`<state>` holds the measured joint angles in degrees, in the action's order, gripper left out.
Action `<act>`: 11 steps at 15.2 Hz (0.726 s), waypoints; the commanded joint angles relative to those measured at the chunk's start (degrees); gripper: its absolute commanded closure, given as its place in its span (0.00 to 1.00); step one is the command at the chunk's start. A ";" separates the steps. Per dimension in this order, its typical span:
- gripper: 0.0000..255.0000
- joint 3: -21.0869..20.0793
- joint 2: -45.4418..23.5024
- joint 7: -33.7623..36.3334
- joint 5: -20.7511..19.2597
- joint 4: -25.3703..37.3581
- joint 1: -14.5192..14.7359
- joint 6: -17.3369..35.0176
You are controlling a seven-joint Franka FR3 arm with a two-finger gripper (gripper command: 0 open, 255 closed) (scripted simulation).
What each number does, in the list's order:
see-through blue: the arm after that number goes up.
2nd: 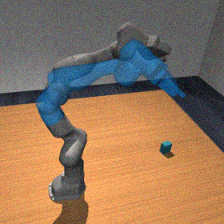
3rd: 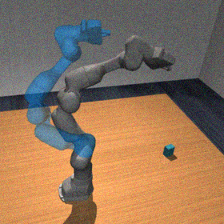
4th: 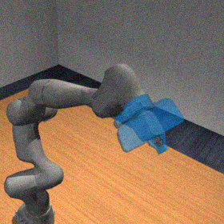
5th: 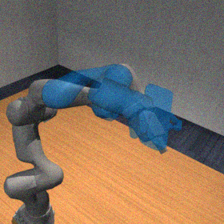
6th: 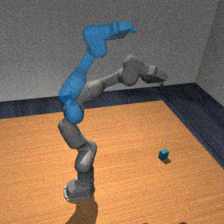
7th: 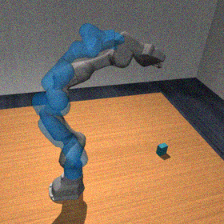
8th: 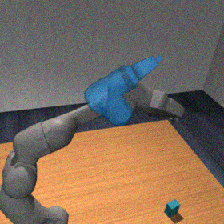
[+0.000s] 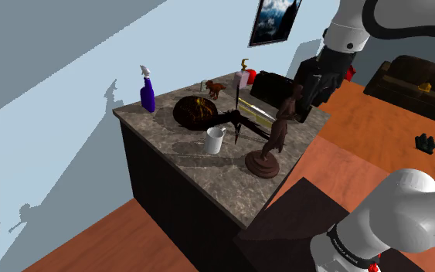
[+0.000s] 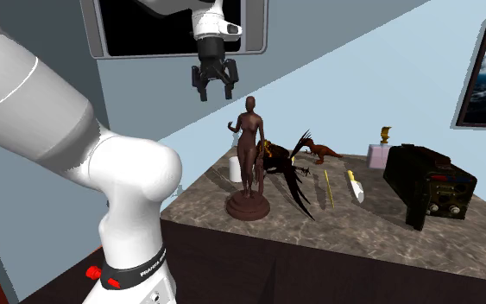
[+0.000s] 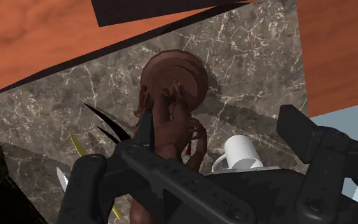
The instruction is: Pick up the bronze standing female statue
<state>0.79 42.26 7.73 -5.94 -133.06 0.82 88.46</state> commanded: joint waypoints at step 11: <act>0.00 -6.19 -1.73 39.33 6.91 -12.63 -13.36 30.65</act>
<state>-5.13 40.59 45.59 0.78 -144.89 -12.05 117.58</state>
